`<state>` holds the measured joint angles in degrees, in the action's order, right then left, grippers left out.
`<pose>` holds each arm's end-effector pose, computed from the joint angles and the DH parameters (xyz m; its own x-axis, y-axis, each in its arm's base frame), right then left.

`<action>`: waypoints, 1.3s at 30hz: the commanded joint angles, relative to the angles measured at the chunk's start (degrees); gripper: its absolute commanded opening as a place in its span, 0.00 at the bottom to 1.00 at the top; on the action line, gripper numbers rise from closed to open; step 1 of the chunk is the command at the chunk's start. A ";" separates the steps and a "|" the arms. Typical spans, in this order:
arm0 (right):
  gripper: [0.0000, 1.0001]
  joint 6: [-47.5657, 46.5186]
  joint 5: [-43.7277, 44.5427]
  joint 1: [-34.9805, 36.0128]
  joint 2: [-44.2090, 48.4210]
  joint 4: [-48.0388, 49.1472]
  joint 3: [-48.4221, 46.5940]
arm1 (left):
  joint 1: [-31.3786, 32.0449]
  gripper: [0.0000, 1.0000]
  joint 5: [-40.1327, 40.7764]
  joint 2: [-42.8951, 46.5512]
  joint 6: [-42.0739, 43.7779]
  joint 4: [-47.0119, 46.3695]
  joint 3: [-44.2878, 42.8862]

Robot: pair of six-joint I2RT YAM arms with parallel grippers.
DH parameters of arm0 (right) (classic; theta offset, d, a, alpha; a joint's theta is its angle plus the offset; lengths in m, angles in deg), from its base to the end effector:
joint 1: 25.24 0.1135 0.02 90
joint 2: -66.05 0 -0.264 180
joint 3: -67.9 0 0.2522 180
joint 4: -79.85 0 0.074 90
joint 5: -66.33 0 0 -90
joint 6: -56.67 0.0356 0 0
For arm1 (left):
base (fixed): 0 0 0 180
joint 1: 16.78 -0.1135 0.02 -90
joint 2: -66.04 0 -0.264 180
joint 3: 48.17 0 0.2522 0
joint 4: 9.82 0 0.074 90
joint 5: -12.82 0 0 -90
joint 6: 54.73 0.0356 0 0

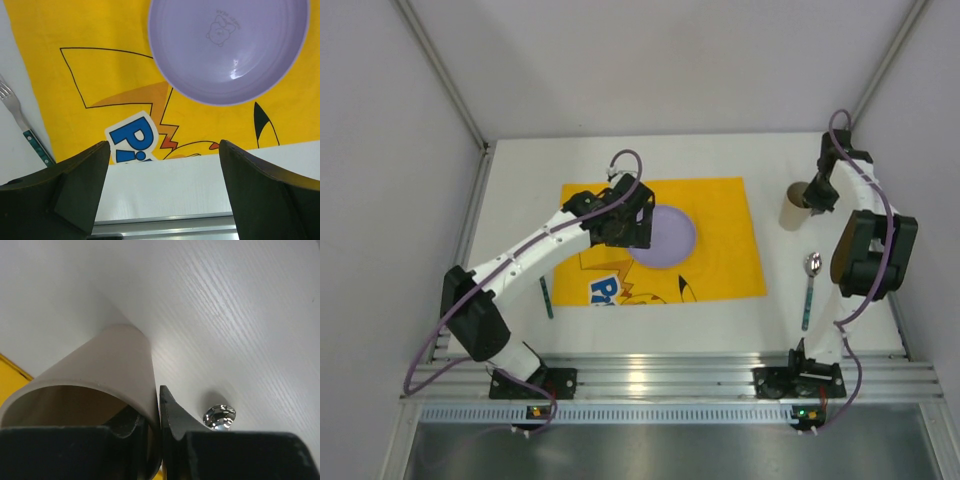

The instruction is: Set the dinner table for one person

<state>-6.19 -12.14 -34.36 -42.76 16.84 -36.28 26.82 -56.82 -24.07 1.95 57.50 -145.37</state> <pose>0.3918 -0.0701 0.2423 -0.7075 0.5663 -0.4229 0.6216 0.7833 0.0090 0.2432 -0.2145 0.3154 -0.8117 0.0618 -0.5808 0.0904 0.9957 -0.0204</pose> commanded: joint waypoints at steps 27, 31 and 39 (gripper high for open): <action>0.01 3.36 12.20 27.50 -18.27 -7.87 -34.31 | -17.04 0.96 -4.46 21.01 -1.39 5.32 14.52; 0.11 4.50 9.75 27.67 -18.28 -8.40 -30.45 | -20.47 0.98 -2.78 21.64 -4.90 9.80 17.16; 0.87 1.96 9.30 27.85 -12.66 -6.91 -27.18 | -29.68 0.98 -5.16 21.99 -5.53 4.19 26.74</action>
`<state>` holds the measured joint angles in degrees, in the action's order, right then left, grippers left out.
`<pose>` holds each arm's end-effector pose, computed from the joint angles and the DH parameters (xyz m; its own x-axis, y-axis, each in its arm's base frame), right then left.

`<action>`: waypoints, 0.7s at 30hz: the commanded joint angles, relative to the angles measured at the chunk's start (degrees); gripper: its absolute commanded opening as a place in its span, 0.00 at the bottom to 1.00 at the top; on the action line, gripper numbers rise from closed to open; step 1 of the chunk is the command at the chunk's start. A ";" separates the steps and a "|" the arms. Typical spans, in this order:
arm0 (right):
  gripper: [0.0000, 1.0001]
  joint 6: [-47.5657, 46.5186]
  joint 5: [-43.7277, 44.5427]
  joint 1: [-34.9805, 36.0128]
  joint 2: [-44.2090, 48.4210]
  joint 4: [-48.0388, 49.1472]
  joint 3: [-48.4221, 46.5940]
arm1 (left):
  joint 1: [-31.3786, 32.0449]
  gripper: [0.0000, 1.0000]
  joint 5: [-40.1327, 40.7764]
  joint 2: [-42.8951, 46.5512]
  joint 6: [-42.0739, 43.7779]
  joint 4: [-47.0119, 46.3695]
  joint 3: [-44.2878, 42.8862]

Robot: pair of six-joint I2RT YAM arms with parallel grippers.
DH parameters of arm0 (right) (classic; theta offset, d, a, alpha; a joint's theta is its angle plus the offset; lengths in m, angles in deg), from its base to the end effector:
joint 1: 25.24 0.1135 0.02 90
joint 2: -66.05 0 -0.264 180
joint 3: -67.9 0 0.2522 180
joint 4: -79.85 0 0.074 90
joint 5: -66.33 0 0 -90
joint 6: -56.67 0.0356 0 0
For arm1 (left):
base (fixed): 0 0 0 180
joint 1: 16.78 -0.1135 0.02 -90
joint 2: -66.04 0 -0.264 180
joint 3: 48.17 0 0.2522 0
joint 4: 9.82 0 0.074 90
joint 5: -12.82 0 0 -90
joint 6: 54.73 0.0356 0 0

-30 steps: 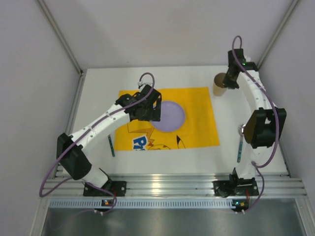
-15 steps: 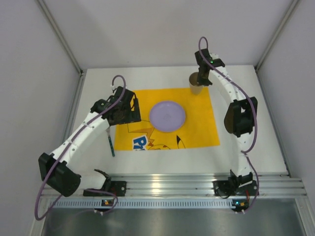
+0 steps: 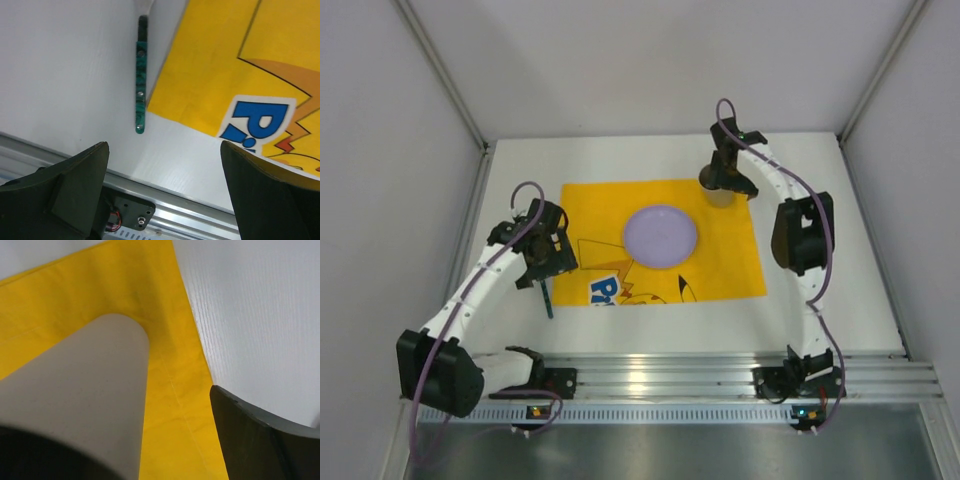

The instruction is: Set the dinner table for one person

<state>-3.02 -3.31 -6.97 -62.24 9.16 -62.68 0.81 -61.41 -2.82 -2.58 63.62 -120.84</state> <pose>0.4550 0.1372 0.2310 -0.8492 0.2179 -0.4811 0.2968 0.9503 -0.0935 0.2070 -0.0555 0.2750 -0.8287 -0.3567 -0.4312 -0.3899 0.9208 -0.0124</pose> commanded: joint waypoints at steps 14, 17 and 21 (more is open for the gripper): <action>0.95 -3.23 1.96 0.28 36.34 -0.29 12.21 | -12.83 0.79 4.18 -15.85 5.76 -17.22 6.71; 0.95 -2.97 2.05 -0.24 42.23 -0.29 18.45 | -13.89 0.67 4.89 -18.76 6.03 -18.19 6.62; 0.95 -2.97 1.96 -1.38 49.17 -0.47 25.40 | -14.51 0.53 4.09 -21.22 6.73 -21.26 8.02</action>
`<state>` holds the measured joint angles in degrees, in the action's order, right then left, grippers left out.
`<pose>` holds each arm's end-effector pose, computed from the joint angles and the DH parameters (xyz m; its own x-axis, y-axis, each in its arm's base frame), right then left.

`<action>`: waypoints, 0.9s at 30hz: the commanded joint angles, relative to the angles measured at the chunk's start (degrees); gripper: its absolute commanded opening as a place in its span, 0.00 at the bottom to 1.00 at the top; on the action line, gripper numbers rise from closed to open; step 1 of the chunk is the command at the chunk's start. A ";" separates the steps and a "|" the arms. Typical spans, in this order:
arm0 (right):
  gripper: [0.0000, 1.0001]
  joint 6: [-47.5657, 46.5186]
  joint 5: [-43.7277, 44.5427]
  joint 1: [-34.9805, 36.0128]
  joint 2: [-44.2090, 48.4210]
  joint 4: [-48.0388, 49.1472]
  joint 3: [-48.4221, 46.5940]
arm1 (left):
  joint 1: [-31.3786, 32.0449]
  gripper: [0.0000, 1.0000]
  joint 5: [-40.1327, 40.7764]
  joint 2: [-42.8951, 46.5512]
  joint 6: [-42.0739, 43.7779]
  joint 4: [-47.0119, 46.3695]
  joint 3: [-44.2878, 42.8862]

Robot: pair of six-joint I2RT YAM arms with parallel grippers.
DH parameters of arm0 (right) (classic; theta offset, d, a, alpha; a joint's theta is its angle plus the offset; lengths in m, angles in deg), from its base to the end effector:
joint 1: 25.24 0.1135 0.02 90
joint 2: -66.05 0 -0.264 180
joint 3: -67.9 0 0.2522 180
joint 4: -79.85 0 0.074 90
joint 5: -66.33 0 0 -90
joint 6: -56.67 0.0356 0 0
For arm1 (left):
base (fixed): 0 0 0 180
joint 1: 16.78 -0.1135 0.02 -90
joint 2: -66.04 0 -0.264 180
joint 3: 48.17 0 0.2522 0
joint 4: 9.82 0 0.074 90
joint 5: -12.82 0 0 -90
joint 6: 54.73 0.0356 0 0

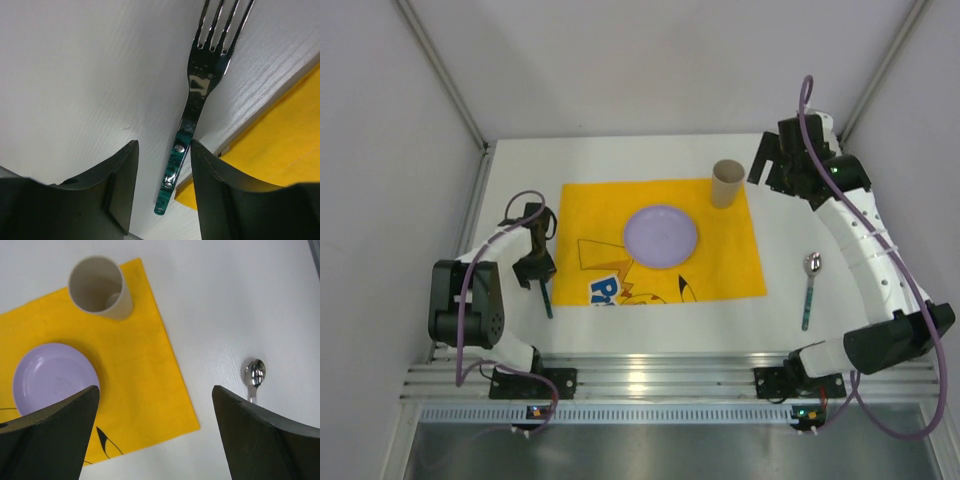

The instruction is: Set the dinner table for one person

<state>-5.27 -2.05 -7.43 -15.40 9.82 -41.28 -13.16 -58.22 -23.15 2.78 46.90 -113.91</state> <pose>0.2736 0.0741 0.4198 -0.5771 0.2739 -0.7693 0.2794 0.9514 0.1291 0.2662 -0.0053 0.1710 -0.8318 -0.4564 -0.3160 -0.5245 0.8325 0.1783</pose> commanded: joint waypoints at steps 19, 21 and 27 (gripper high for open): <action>0.97 -2.66 -1.68 -6.99 20.28 -4.37 23.25 | 0.77 0.00 -3.30 -3.26 8.50 3.71 -23.14; 0.97 -2.39 -1.76 -7.08 20.72 -4.46 24.22 | 2.88 0.00 -5.86 -5.20 8.06 4.23 -27.53; 1.00 -2.48 -0.28 -7.78 20.54 -5.86 25.02 | 10.08 0.00 -9.29 -14.51 9.37 1.96 -33.35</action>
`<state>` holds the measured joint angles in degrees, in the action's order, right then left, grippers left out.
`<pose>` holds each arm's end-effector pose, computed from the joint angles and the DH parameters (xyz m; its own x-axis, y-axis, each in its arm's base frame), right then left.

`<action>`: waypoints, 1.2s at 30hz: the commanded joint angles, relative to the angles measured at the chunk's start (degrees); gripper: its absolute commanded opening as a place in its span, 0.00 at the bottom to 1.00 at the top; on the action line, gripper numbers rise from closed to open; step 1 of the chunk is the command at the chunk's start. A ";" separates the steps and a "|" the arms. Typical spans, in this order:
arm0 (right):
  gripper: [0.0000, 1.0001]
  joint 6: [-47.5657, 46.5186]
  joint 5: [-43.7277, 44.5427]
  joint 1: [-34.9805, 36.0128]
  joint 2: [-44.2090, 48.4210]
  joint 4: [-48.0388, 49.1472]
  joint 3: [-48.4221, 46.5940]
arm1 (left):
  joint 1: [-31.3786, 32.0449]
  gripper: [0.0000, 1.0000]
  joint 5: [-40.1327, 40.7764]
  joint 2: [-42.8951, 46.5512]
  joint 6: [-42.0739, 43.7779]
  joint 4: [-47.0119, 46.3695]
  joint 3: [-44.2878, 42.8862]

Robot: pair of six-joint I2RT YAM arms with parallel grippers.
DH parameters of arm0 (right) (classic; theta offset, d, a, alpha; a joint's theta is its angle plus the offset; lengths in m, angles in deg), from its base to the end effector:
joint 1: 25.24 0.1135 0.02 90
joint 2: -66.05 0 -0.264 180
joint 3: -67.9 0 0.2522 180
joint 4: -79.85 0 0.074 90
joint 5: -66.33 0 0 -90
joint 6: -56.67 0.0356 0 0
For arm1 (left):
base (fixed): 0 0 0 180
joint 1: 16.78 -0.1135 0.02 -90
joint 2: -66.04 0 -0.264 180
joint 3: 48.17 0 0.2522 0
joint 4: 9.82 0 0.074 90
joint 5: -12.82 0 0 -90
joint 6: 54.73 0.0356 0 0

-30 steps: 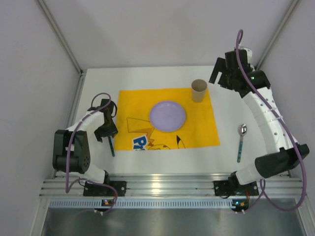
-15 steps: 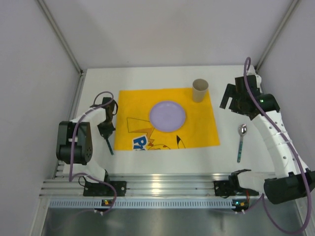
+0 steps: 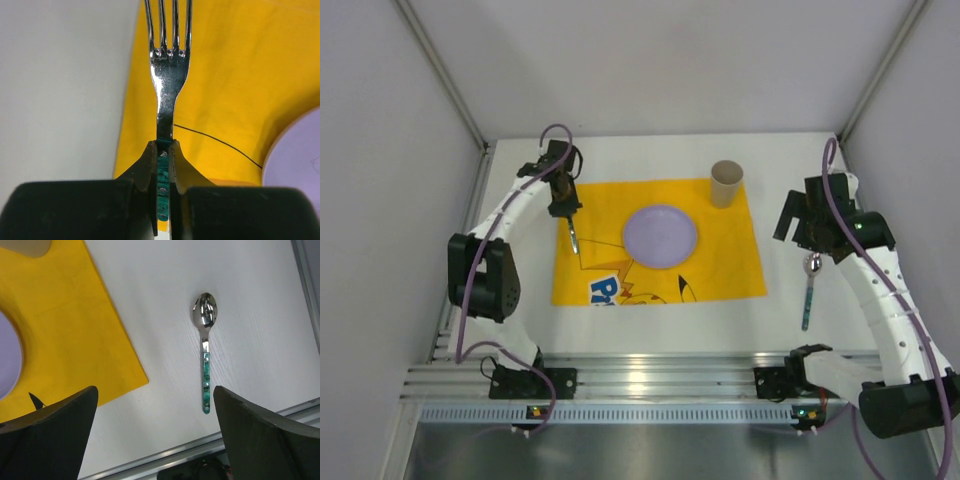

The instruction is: Set the dinner table for one person

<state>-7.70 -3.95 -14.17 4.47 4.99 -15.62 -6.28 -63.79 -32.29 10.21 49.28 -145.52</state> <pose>0.1918 0.0253 0.3541 -0.6977 0.2784 -0.6600 0.3557 0.9344 0.0181 0.3600 -0.0583 0.2762 -0.7990 -0.2710 -0.5369 -0.3033 0.9525 -0.0295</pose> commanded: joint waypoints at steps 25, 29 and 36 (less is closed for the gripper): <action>1.00 5.40 -10.58 -25.12 -16.54 11.26 17.27 | 6.46 0.76 -9.43 -9.61 2.12 -5.70 -0.52; 0.98 6.53 -10.76 -25.75 -21.12 15.56 21.93 | 6.20 0.76 -9.87 -8.56 3.87 -5.18 -1.48; 0.72 8.91 -11.90 -25.66 -28.32 22.77 26.69 | 3.91 0.75 -11.63 -8.11 3.35 -5.00 -1.66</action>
<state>-1.14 -16.45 -39.67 -19.62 19.90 8.29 -0.99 -74.08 -43.17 13.18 45.20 -145.41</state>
